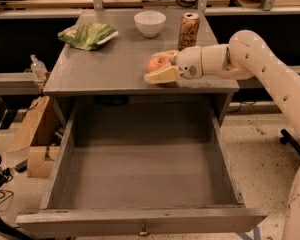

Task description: Place apple into top drawer

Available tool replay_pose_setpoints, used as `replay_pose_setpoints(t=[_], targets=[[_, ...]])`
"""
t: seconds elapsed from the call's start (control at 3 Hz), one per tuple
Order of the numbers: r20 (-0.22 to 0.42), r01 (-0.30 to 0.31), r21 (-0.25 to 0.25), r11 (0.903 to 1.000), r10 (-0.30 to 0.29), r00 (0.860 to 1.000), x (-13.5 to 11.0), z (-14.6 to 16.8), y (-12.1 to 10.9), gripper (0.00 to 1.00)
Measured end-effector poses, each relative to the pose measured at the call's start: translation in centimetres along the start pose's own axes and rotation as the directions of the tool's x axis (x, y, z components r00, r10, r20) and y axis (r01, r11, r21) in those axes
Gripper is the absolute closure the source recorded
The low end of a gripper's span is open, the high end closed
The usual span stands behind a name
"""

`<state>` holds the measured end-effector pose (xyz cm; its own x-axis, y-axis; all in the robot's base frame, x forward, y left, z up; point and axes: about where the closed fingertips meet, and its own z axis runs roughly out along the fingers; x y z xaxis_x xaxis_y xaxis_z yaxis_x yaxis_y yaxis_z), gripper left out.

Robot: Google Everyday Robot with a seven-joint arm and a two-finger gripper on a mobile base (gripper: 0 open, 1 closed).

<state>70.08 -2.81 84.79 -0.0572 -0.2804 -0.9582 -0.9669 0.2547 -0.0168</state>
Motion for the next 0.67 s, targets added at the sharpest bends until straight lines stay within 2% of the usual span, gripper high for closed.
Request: replay_pose_setpoints(t=[0.33, 0.67], targets=[[0.011, 0.035, 0.016, 0.9993, -0.035, 0.999, -1.5, -1.3, 0.7, 0.84], [0.009, 0.069, 0.029, 0.9972, -0.070, 0.998, -3.3, -3.8, 3.1, 1.00]])
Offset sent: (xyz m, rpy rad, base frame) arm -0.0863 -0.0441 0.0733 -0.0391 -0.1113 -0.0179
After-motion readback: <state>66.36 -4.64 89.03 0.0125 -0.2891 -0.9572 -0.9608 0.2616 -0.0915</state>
